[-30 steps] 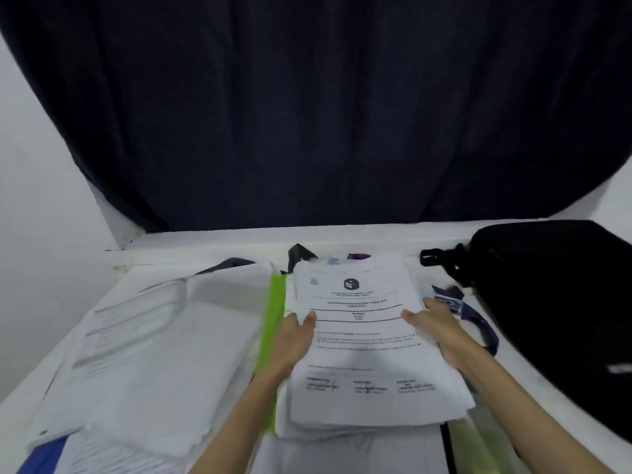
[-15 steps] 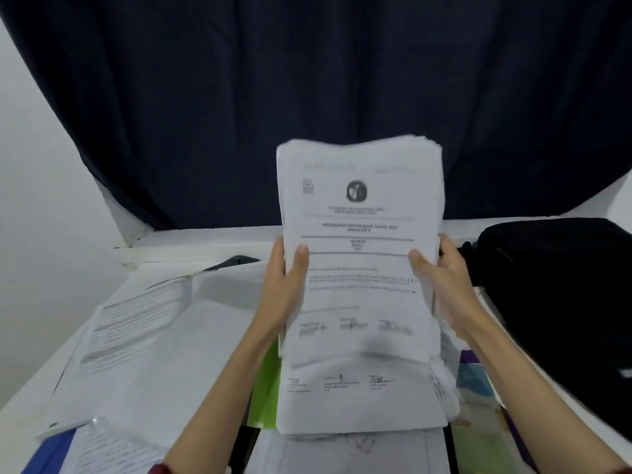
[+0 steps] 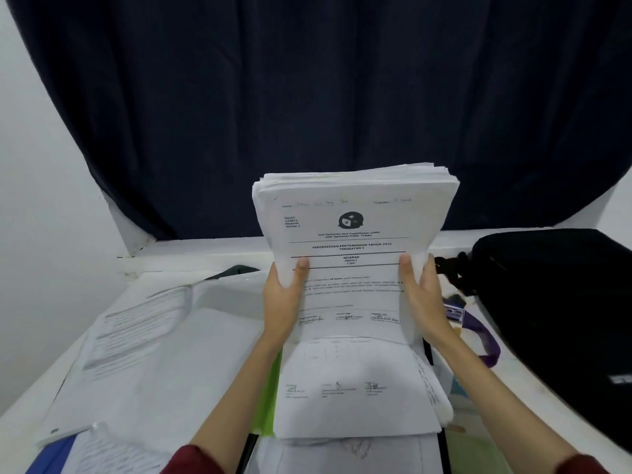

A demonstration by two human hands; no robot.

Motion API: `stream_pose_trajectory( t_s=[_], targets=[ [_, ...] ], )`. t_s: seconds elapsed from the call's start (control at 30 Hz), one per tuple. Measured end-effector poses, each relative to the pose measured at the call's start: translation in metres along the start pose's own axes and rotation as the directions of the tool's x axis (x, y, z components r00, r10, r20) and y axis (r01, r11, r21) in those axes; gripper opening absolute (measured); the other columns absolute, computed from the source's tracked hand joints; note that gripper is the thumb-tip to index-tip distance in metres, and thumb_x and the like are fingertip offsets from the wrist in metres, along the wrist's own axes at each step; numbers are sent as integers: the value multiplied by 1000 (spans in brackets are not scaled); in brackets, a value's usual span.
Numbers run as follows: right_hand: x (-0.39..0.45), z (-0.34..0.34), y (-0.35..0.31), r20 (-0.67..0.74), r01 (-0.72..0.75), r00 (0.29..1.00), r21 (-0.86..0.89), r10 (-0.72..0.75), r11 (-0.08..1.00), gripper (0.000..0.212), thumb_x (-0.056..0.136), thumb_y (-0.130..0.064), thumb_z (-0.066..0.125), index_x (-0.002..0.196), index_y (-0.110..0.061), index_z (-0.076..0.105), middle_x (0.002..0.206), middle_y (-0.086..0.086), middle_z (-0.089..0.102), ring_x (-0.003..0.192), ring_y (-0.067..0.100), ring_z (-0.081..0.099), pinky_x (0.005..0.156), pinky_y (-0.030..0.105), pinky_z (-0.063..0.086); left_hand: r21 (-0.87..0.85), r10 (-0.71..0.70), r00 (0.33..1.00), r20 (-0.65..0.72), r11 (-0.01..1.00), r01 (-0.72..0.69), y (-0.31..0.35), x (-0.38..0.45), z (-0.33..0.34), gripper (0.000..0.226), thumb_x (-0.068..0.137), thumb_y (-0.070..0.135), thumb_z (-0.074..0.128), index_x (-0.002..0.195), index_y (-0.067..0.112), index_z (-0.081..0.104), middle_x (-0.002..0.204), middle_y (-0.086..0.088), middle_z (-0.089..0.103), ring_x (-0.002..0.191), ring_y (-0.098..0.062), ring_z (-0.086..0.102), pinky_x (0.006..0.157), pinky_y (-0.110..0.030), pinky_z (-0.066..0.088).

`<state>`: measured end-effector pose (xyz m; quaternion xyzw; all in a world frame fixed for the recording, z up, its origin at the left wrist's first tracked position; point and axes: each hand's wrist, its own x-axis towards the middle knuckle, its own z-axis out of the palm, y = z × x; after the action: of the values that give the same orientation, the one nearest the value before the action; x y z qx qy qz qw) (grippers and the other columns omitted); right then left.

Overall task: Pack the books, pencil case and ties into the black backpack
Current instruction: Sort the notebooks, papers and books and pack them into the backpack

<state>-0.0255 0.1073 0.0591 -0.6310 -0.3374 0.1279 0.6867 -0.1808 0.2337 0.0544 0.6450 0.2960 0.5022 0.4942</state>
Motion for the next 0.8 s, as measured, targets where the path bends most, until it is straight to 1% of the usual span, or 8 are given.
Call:
stream_pose_trajectory(
  t_s=[0.1,0.17,0.23,0.3,0.37,0.53,0.67,0.8],
  targets=[
    [1,6,-7,-113,78,990,-70,-86,994,52,94,-48,44,134,-14,45,124,-5,59,116,12,54,104,34,41,45,42,993,-112,998,-37,8,2,5,36,82,58,58,91,24,63,78,14,67,74,1,62,64,-13,46],
    [5,5,-17,-137,129,980,-112,-144,985,38,95,-47,46,119,-18,54,113,-9,63,107,9,58,96,30,45,49,24,987,-161,999,-16,16,7,5,39,82,56,59,79,18,63,71,9,65,67,-5,61,61,-19,48],
    [9,1,-27,-124,159,975,-177,-182,971,28,96,-42,47,109,-19,57,102,-9,64,97,10,60,84,28,46,35,-54,991,-122,998,59,21,8,2,43,84,55,59,82,13,66,76,2,70,71,-12,65,65,-27,53],
    [11,-3,-25,-100,134,981,-280,-168,951,31,96,-41,47,99,-12,58,94,0,65,88,18,60,76,32,47,38,-148,988,-53,988,150,18,7,-2,45,87,55,56,86,12,67,79,1,72,73,-13,68,60,-23,55],
    [7,-2,-7,-76,39,995,-365,-71,930,37,97,-41,45,94,-7,58,91,7,64,84,24,59,73,35,46,104,-232,973,-2,968,231,3,-1,-7,49,88,58,50,94,13,67,84,2,72,77,-13,68,59,-20,53],
    [-10,-2,48,-30,-251,963,-465,269,849,40,101,-37,36,92,-5,57,83,8,61,82,27,59,70,33,44,310,-358,921,152,902,300,-41,-26,-19,64,87,66,44,137,26,47,112,6,68,102,-14,64,89,-31,52],
    [-7,-4,61,-22,-328,925,-549,379,768,35,100,-30,37,84,-6,57,86,12,64,78,27,59,74,36,48,562,-470,866,171,769,307,-43,-29,-23,55,88,64,43,102,17,68,98,-1,69,93,-20,63,81,-28,48],
    [-5,-7,44,42,-165,941,-809,335,565,34,101,-32,36,106,-4,54,99,10,61,86,28,52,72,33,40,788,-451,880,148,592,171,-43,-25,-25,58,89,66,41,80,10,54,91,-11,64,90,-28,60,69,-30,42]
  ],
)
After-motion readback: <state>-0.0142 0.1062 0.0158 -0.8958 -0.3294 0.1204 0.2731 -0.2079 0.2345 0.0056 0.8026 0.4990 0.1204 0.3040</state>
